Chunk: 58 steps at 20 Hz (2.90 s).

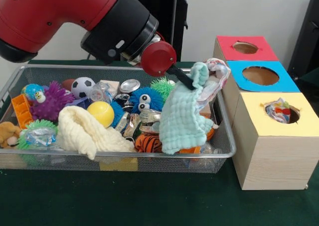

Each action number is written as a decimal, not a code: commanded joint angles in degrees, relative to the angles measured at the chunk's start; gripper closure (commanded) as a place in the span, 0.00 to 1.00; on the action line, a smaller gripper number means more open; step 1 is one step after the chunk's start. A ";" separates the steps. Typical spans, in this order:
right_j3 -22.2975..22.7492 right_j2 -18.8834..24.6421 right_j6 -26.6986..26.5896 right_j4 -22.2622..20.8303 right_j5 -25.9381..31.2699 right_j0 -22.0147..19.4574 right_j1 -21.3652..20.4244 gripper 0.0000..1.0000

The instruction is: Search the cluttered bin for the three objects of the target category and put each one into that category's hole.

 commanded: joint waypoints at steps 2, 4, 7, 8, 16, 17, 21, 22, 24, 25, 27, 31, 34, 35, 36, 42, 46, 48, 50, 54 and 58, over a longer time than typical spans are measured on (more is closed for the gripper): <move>1.71 -6.35 13.59 -3.12 -8.52 2.14 -9.11 1.00; 1.59 -6.95 11.12 -2.99 -7.91 2.16 -9.30 1.00; 1.33 -8.13 8.04 -2.16 -6.64 2.29 -9.69 1.00; 1.24 -8.48 7.38 -1.76 -6.36 2.39 -9.58 1.00; 0.22 -10.93 2.29 -1.24 -3.45 3.07 -9.81 1.00; 0.10 -11.13 1.47 -1.42 -3.29 3.14 -9.82 1.00; -0.12 -11.58 0.19 -0.64 -2.08 3.35 -9.97 1.00; -0.12 -11.49 -0.68 -0.47 -1.75 3.26 -9.79 1.00; -0.10 -11.29 -3.45 -0.89 -1.05 3.12 -9.66 1.00; -0.13 -11.21 -4.69 -1.01 -0.48 3.04 -9.64 1.00; -0.14 -10.95 -7.87 -1.80 0.25 2.86 -9.64 1.00; -0.30 -10.51 -14.85 -3.29 1.40 2.42 -8.20 1.00; -0.23 -10.57 -16.36 -3.59 1.97 2.36 -7.88 1.00; -0.22 -10.57 -15.83 -3.02 2.07 2.27 -7.45 1.00; -0.23 -10.52 -14.39 -2.10 2.06 2.26 -7.05 1.00; -0.79 -10.11 -12.46 1.91 4.79 2.21 -4.60 1.00; -2.52 -10.95 -14.48 3.67 11.08 2.62 -3.90 1.00; -3.24 -11.03 -13.99 6.26 16.53 2.81 -3.02 1.00; -4.27 -11.00 -14.58 7.71 21.05 3.07 -2.26 1.00; -7.18 -10.65 -20.64 4.69 25.69 3.37 -1.94 1.00; -9.96 -10.15 -23.67 2.07 28.56 3.56 -1.28 1.00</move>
